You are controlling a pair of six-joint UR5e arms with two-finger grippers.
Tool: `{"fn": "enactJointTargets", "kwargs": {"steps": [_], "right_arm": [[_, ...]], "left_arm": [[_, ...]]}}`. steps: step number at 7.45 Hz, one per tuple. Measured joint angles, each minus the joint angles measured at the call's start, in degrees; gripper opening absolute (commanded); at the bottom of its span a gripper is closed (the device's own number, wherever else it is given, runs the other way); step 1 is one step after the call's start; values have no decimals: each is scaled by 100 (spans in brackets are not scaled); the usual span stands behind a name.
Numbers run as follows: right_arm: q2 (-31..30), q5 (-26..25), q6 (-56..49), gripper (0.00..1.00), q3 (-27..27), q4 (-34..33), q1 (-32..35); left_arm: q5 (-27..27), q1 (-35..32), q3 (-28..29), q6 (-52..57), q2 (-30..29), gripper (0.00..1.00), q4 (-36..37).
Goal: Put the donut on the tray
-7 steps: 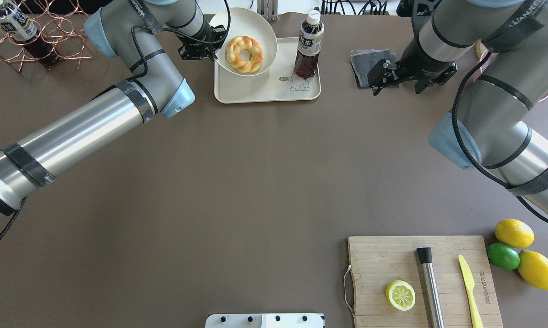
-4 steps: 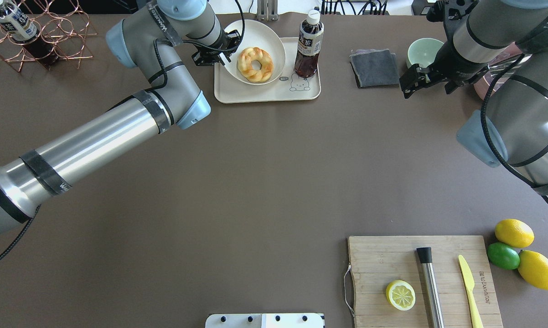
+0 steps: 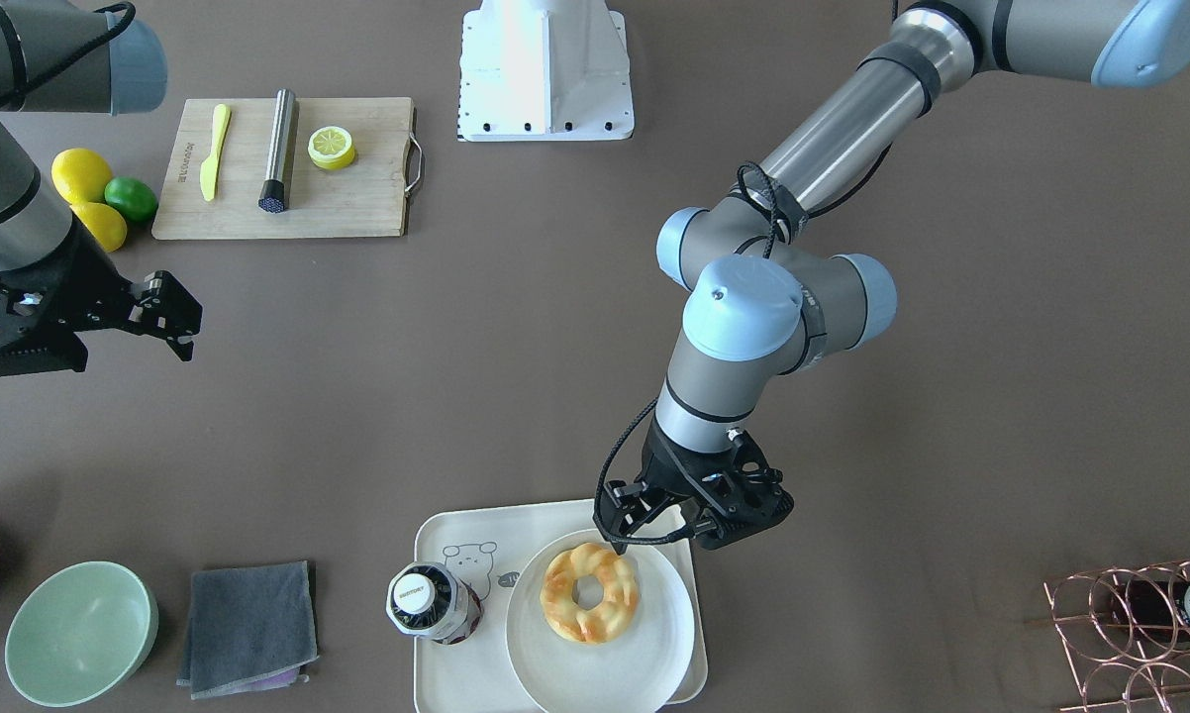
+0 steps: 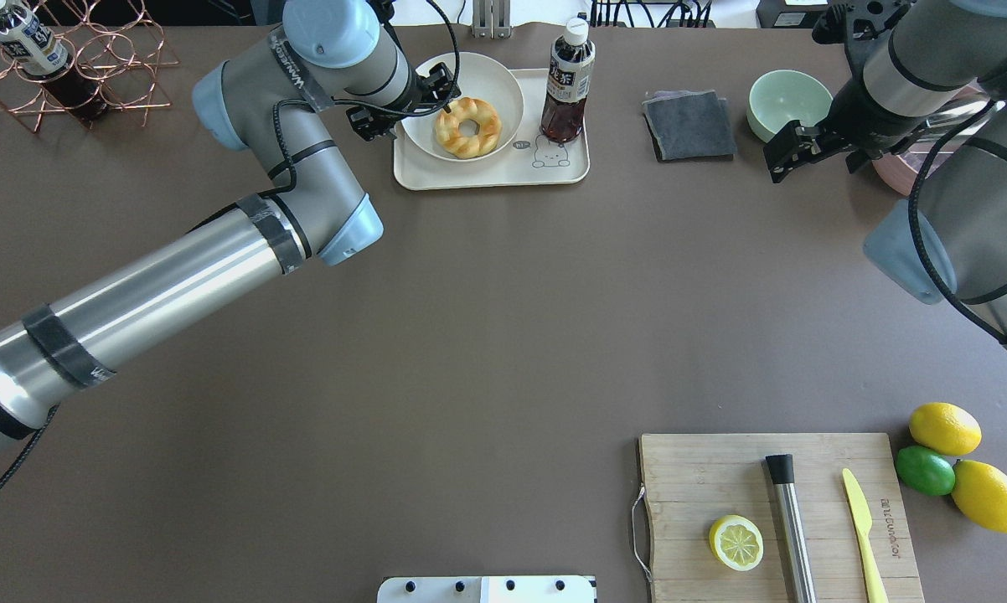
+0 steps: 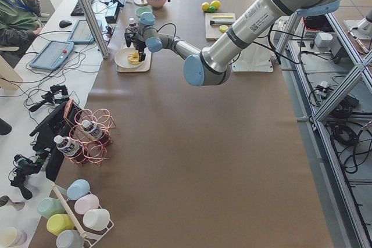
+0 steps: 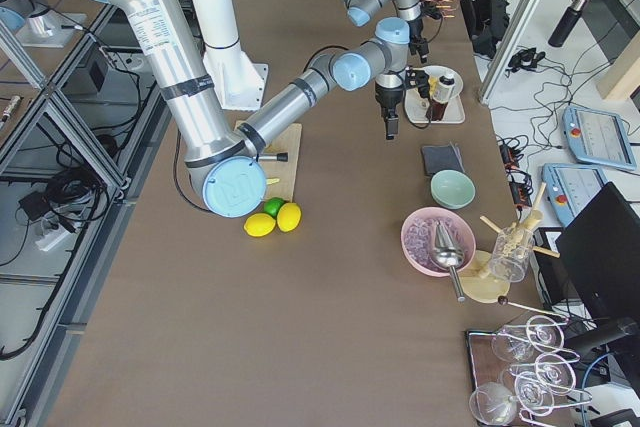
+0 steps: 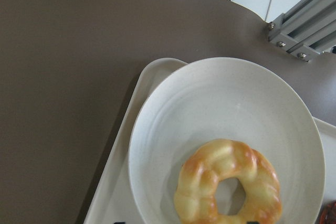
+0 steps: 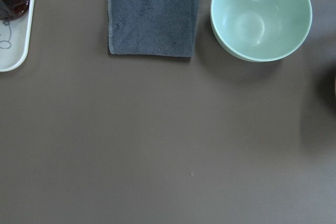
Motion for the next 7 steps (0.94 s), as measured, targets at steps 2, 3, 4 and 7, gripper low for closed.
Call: {"fn": "enactJointTargets", "kwargs": {"steps": [2, 3, 4, 7], "right_arm": [[-304, 209, -767, 99, -73, -18, 440], [-571, 293, -1235, 99, -97, -23, 749], [-900, 327, -1796, 99, -106, -24, 1067], [-1957, 289, -3720, 100, -277, -11, 2106]], "left_arm": [[-874, -413, -1290, 711, 1020, 98, 413], [-1251, -694, -1937, 1282, 1596, 98, 686], [-1516, -994, -2476, 1911, 2111, 98, 969], [-2184, -2162, -3368, 4251, 3500, 98, 1678]]}}
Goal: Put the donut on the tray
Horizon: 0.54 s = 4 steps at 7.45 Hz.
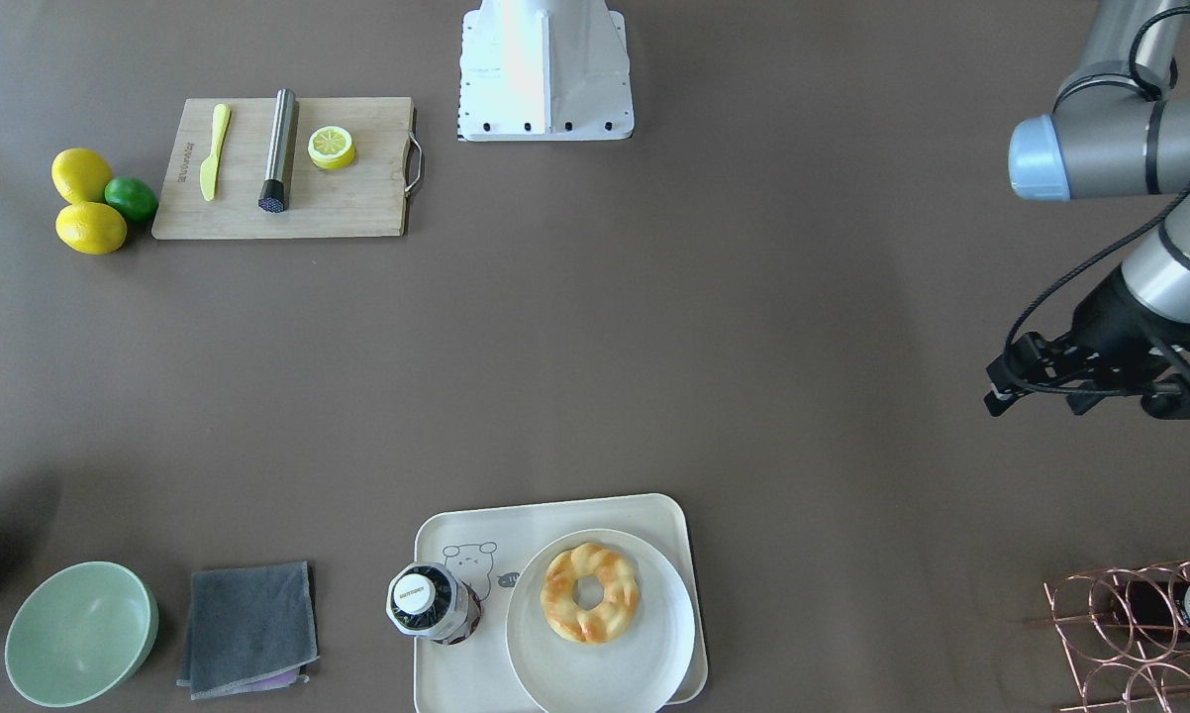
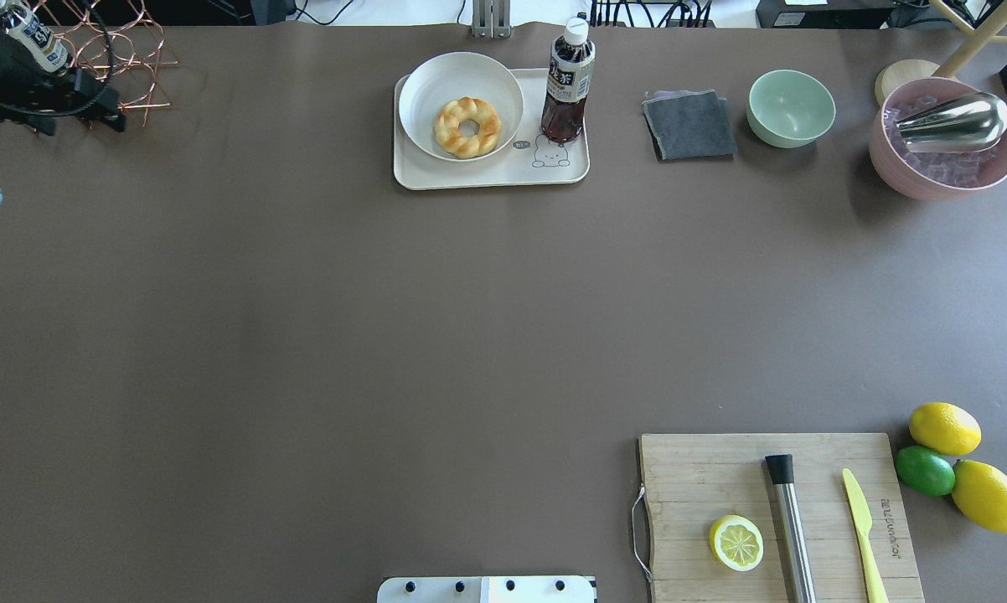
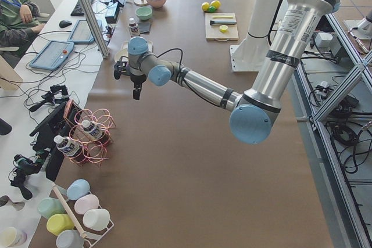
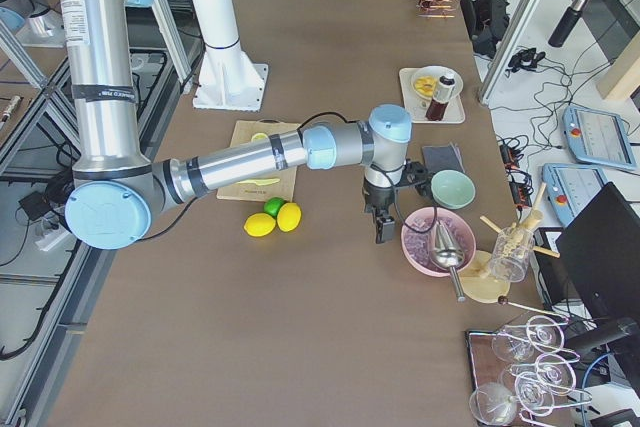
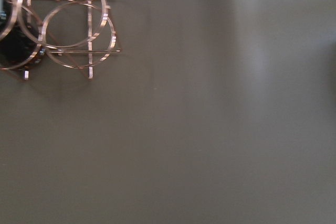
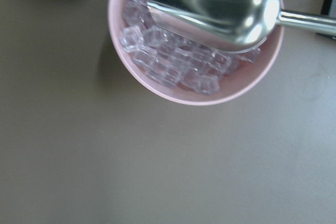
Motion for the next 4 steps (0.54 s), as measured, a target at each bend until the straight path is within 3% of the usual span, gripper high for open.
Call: {"fn": "enactJointTargets", "kwargs": {"steps": [4], "right_arm": [[-527, 32, -449, 100, -527, 55, 701]], "left_arm": [[-350, -1651, -32, 3113, 1489, 98, 376]]}}
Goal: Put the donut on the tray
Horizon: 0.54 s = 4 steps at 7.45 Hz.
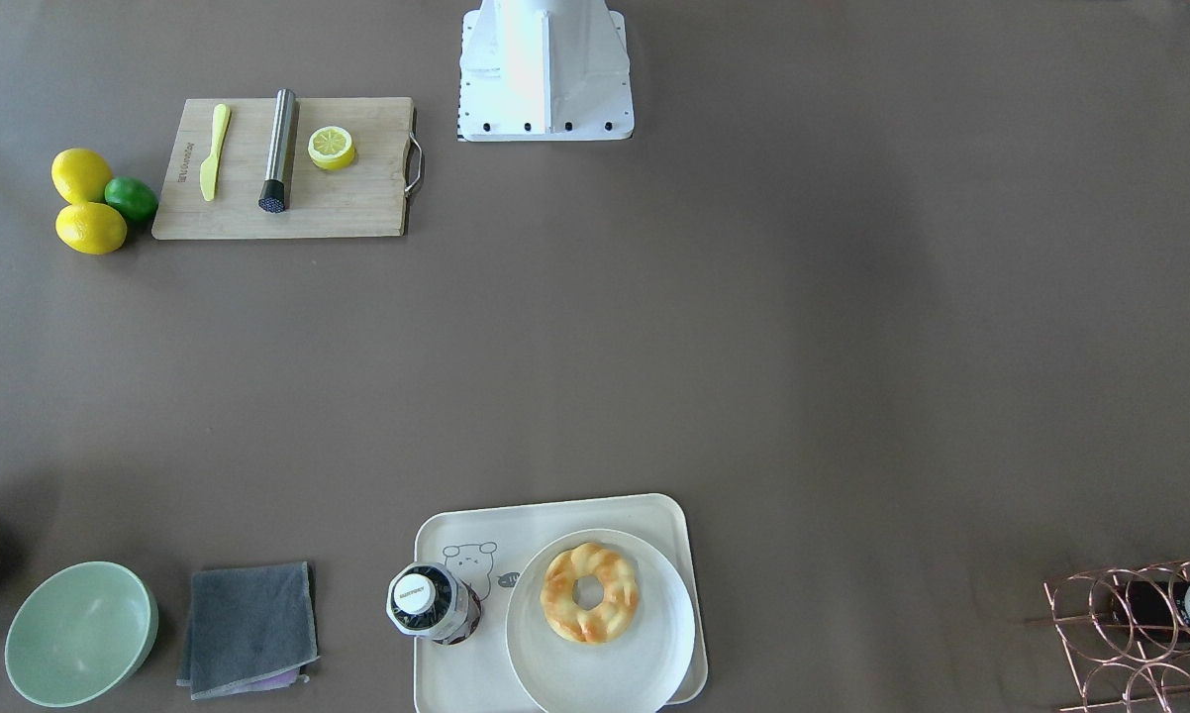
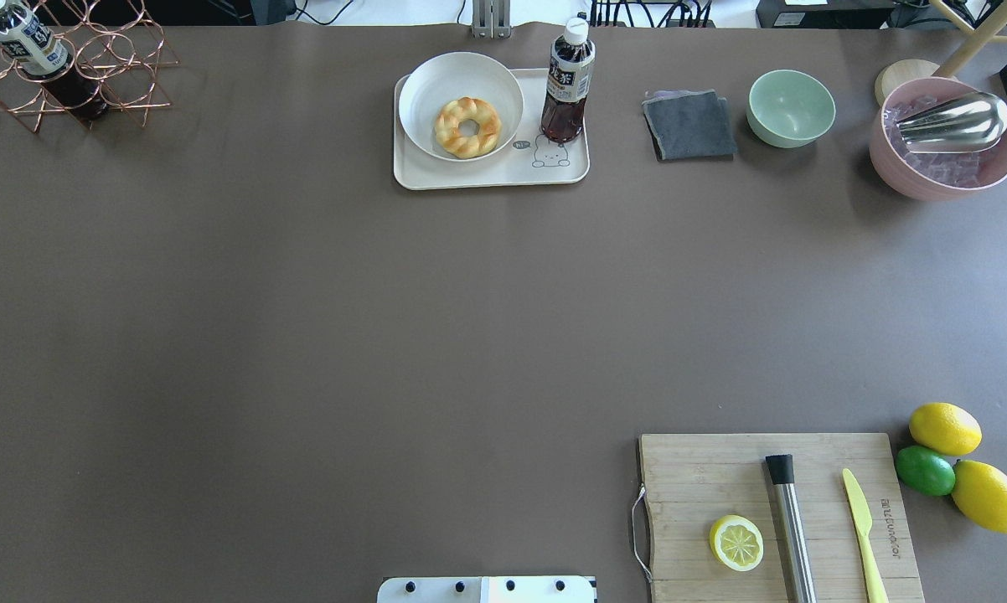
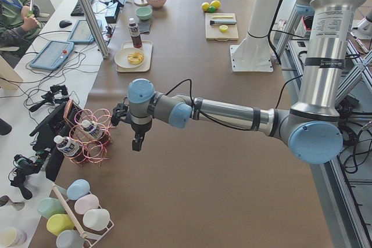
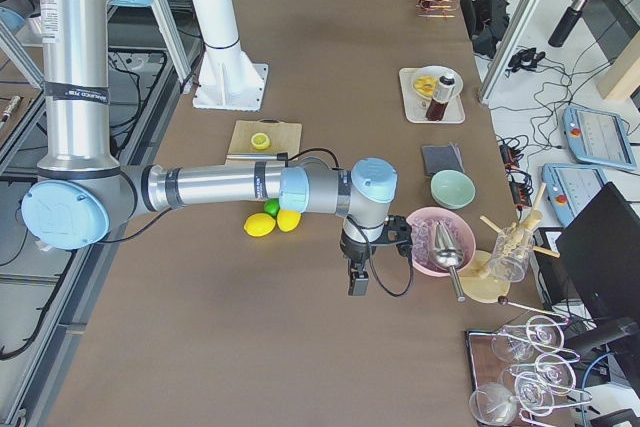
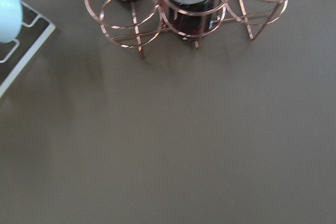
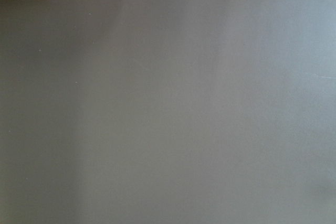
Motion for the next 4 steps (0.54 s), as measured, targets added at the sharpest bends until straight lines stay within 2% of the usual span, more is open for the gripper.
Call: {"fn": "enactJointTargets", "kwargs": {"steps": [1, 3, 4], "right_arm": [[-93, -3, 4, 100, -37, 67, 82], [-198, 30, 34, 100, -63, 134, 139], [-207, 90, 45, 100, -69, 139, 144]], "left_arm": [[-17, -368, -8, 591, 233, 98, 230], [-94, -1085, 66, 1237, 825, 98, 127], [-439, -1350, 122, 1300, 994, 98, 75]]}}
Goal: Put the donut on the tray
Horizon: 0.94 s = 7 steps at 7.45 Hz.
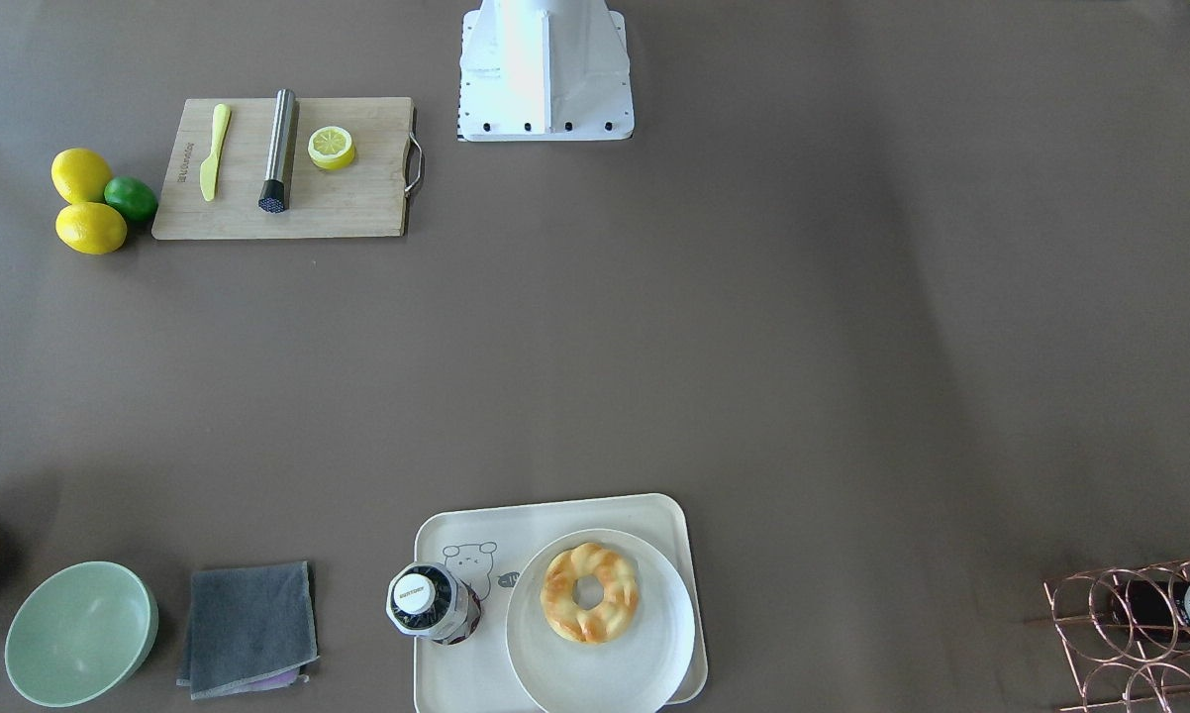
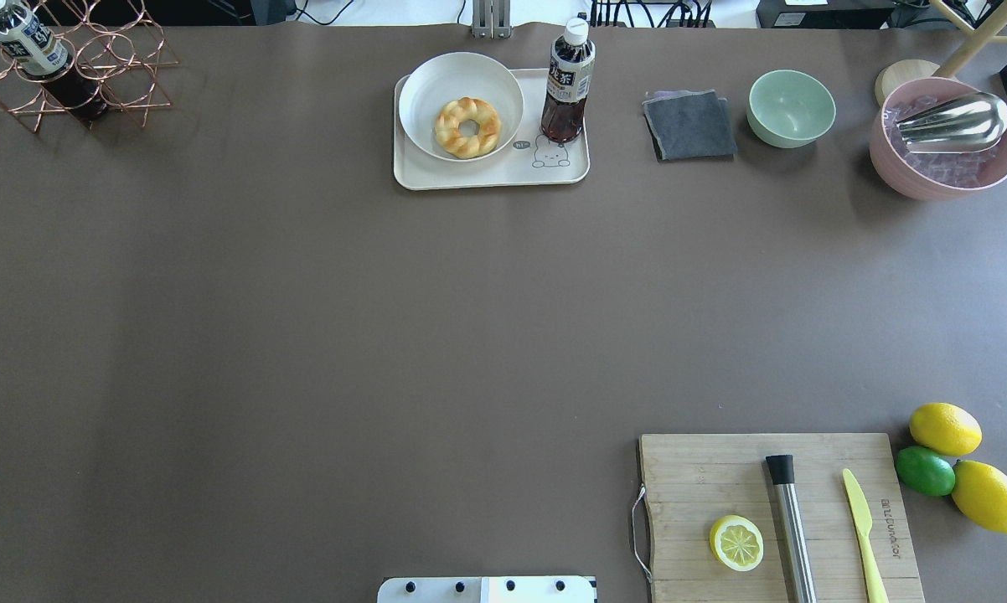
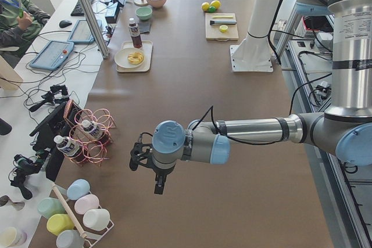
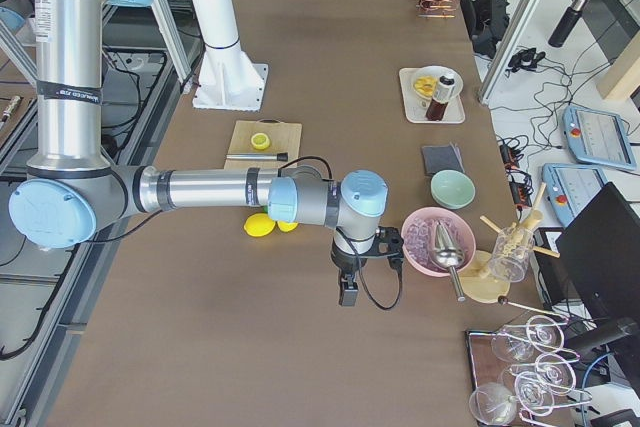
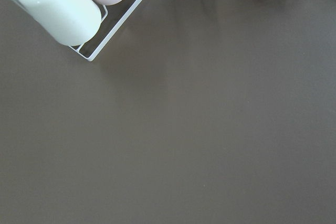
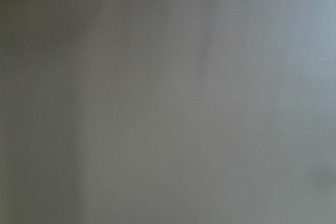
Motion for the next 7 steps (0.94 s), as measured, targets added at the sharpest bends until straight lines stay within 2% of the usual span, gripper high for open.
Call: {"fn": "enactJointTargets", "kwargs": {"steps": [1, 3, 5, 7], "right_arm": [[1, 45, 9, 100, -18, 2, 1], [-10, 109, 16, 100, -34, 3, 4], [-18, 192, 17, 100, -79, 3, 4], [-21, 224, 17, 100, -106, 3, 4]], "left_arm": [[-354, -164, 31, 43, 141, 98, -93], [-634, -407, 25, 74, 364, 98, -549], [-685, -482, 150, 64, 523, 98, -912], [-619, -407, 312, 30, 512, 98, -970]]}}
